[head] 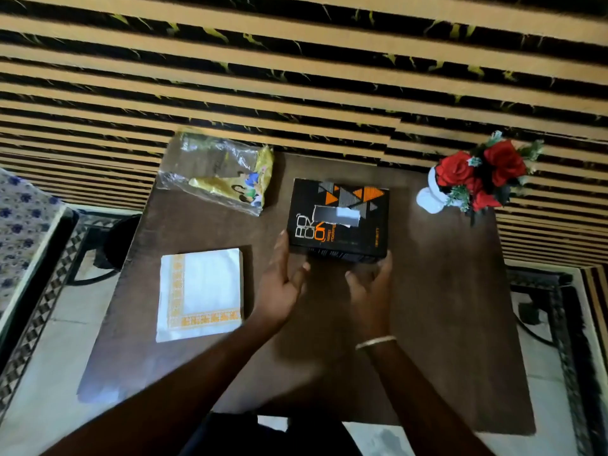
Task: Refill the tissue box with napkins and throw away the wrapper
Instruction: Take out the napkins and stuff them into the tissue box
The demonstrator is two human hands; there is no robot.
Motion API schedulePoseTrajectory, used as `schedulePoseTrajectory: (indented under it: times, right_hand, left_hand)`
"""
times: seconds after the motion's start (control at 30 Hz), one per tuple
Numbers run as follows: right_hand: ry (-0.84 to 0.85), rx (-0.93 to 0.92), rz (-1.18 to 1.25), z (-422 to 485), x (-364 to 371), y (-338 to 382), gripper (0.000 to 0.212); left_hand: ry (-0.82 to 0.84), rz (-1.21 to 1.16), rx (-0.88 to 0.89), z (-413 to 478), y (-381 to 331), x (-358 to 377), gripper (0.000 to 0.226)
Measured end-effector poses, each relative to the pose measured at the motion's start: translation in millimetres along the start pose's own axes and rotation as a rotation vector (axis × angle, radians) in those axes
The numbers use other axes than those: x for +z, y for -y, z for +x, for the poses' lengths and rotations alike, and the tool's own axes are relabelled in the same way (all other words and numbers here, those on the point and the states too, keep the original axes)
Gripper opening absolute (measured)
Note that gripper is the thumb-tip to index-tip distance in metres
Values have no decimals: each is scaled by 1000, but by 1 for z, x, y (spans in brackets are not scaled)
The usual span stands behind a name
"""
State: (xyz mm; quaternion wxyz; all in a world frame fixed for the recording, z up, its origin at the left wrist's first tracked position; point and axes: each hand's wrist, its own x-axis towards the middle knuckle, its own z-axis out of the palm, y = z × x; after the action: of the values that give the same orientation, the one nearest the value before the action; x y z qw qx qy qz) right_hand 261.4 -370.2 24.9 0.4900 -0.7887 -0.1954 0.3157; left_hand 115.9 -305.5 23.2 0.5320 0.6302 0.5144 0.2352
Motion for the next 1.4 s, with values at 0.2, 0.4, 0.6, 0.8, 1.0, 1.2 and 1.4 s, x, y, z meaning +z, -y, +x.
schedulePoseTrajectory:
  times: [0.2,0.4,0.6,0.8,1.0,1.2,1.4]
  right_hand:
    - [-112,57,-79,-59,-28,-27,94]
    - [-91,97,-97,-63,-41,-45,96]
    - [-77,95,-106,-62,-43,-52,98]
    - [-57,-11,-278,-60,-49,-64,117]
    - [84,-674,-812,-37,-43,-11,110]
    - [505,-728,-1159,21,1,21,148]
    - [687,-735,-1375,49,28,33,159]
  left_hand:
    - [29,38,-22,-54,23,19,76]
    - [37,147,-38,-72,30,31,78]
    - [10,170,-12,-80,32,40,78]
    - [-48,120,13,-80,30,38,81]
    - [-186,212,-58,-72,41,19,74]
    - [-116,299,-96,-57,44,12,66]
    - [7,302,-149,-42,46,10,75]
